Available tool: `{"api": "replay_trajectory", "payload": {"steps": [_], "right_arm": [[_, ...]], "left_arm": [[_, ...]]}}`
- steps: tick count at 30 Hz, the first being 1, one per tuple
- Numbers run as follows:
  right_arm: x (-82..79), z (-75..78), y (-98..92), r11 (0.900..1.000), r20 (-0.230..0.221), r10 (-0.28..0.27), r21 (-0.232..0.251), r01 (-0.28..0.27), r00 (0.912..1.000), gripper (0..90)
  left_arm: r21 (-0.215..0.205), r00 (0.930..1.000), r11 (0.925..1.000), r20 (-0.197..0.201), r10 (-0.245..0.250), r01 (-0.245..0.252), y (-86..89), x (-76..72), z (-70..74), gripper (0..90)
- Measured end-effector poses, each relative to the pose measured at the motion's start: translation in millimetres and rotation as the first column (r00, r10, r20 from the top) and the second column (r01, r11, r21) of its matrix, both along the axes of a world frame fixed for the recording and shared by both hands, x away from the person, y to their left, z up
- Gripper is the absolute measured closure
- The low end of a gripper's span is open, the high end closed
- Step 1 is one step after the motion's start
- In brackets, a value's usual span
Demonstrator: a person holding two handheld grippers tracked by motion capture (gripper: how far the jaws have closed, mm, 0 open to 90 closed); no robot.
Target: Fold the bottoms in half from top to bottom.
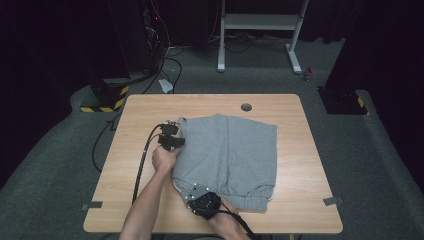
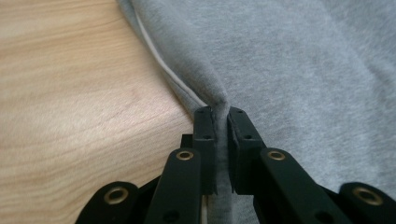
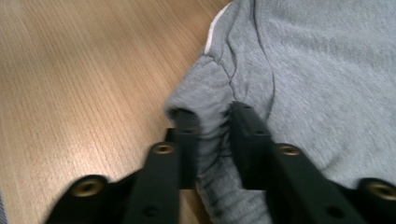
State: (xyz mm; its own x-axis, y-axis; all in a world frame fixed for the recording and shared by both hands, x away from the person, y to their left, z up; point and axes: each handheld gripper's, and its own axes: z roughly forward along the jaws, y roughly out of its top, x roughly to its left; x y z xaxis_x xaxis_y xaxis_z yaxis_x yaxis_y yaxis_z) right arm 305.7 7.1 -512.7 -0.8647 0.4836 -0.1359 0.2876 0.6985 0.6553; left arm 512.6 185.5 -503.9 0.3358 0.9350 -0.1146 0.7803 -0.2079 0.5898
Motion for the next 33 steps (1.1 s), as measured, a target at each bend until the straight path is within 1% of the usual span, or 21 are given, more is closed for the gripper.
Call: {"api": "replay_trajectory", "payload": {"steps": [2, 3, 4, 7, 9, 10, 11, 13, 15, 17, 18, 19, 20, 21, 24, 26, 27, 29, 31, 32, 33], "right_arm": [[-0.4, -0.5, -3.6, 1.0, 0.005, -0.006, 0.021, 0.005, 1.0, 80.5], [-1.0, -1.1, -6.8, 0.999, -0.001, -0.014, 0.034, 0.014, 0.9999, 81.4], [-1.0, -1.1, -6.8, 0.999, -0.001, -0.014, 0.034, 0.014, 0.9999, 81.4], [-2.7, 0.2, -11.1, 0.999, -0.009, -0.019, 0.04, 0.02, 0.9998, 82.2], [-2.9, 1.1, -13.3, 0.999, -0.013, -0.019, 0.046, 0.019, 0.9997, 82.4], [-2.9, 1.1, -13.3, 0.999, -0.013, -0.019, 0.046, 0.019, 0.9997, 82.4], [-3.4, 1.4, -14.2, 0.998, -0.022, -0.021, 0.052, 0.022, 0.9995, 82.4], [-4.0, 3.0, -17.1, 0.998, -0.023, -0.024, 0.06, 0.025, 0.9995, 82.5], [-4.9, 6.0, -23.2, 0.997, -0.03, -0.031, 0.073, 0.033, 0.9991, 82.6], [-5.2, 6.6, -25.0, 0.996, -0.036, -0.037, 0.083, 0.04, 0.9987, 82.6], [-5.3, 7.8, -27.1, 0.995, -0.037, -0.041, 0.088, 0.044, 0.9985, 82.7], [-5.1, 9.9, -30.7, 0.994, -0.044, -0.045, 0.096, 0.049, 0.998, 82.7], [-5.1, 9.9, -30.7, 0.994, -0.044, -0.045, 0.096, 0.049, 0.998, 82.7], [-5.8, 12.8, -36.1, 0.992, -0.045, -0.05, 0.112, 0.055, 0.9977, 82.7], [-6.4, 15.2, -41.3, 0.99, -0.048, -0.056, 0.126, 0.062, 0.9973, 82.8], [-6.6, 17.6, -45.9, 0.989, -0.054, -0.063, 0.134, 0.069, 0.9966, 82.8], [-6.3, 19.4, -48.8, 0.988, -0.051, -0.063, 0.137, 0.07, 0.9967, 82.8], [-5.7, 25.4, -53.8, 0.987, -0.045, -0.067, 0.142, 0.073, 0.9967, 82.9], [-5.3, 27.3, -54.5, 0.986, -0.043, -0.072, 0.145, 0.077, 0.9965, 82.9], [-3.1, 30.0, -54.2, 0.987, -0.038, -0.073, 0.143, 0.078, 0.9966, 83.0], [-1.1, 31.7, -53.4, 0.988, -0.034, -0.071, 0.137, 0.075, 0.9969, 83.0]], "left_arm": [[-0.022, 1.0, 0.9998, 0.0, -0.001, 0.001, 0.2, 0.9, 1.2, 84.1], [-0.066, 1.0, 0.9978, 0.002, -0.002, 0.002, 1.9, 0.9, 4.0, 84.3], [-0.066, 1.0, 0.9978, 0.002, -0.002, 0.002, 1.9, 0.9, 4.0, 84.5], [-0.114, 0.9997, 0.9935, 0.026, -0.005, 0.008, 3.7, -0.4, 9.7, 84.7], [-0.153, 0.9987, 0.9881, 0.048, -0.013, 0.021, 4.9, -1.7, 18.3, 84.8], [-0.153, 0.9987, 0.9881, 0.048, -0.013, 0.021, 4.9, -1.7, 18.3, 84.8], [-0.164, 0.9982, 0.9861, 0.057, -0.016, 0.025, 4.4, -2.3, 21.4, 84.8], [-0.182, 0.9965, 0.9823, 0.078, -0.03, 0.044, 2.6, -3.2, 28.1, 84.8], [-0.181, 0.9949, 0.9816, 0.091, -0.044, 0.06, 0.1, -3.2, 33.7, 84.8], [-0.217, 0.9932, 0.9738, 0.107, -0.046, 0.068, -2.6, -3.4, 38.0, 84.9], [-0.215, 0.9928, 0.974, 0.109, -0.05, 0.073, -4.3, -3.3, 39.1, 84.9], [-0.197, 0.9916, 0.977, 0.114, -0.061, 0.082, -6.7, -3.2, 40.5, 84.9], [-0.191, 0.9911, 0.9776, 0.115, -0.068, 0.089, -9.1, -3.2, 42.5, 84.9], [-0.197, 0.9903, 0.976, 0.12, -0.07, 0.092, -10.3, -3.3, 44.4, 84.9], [-0.222, 0.9871, 0.9696, 0.143, -0.072, 0.103, -13.4, -4.3, 50.8, 84.9], [-0.222, 0.9831, 0.968, 0.164, -0.081, 0.117, -16.2, -5.2, 56.2, 84.9], [-0.231, 0.9816, 0.9654, 0.173, -0.081, 0.12, -16.7, -5.7, 58.2, 84.9], [-0.248, 0.982, 0.9621, 0.176, -0.069, 0.112, -15.5, -6.0, 61.1, 84.9], [-0.216, 0.9844, 0.971, 0.162, -0.068, 0.103, -13.2, -3.9, 62.0, 85.0], [-0.211, 0.9849, 0.9724, 0.16, -0.065, 0.099, -11.1, -3.0, 62.4, 85.0], [-0.226, 0.9864, 0.9703, 0.156, -0.052, 0.087, -7.2, -2.1, 63.3, 85.0]]}}
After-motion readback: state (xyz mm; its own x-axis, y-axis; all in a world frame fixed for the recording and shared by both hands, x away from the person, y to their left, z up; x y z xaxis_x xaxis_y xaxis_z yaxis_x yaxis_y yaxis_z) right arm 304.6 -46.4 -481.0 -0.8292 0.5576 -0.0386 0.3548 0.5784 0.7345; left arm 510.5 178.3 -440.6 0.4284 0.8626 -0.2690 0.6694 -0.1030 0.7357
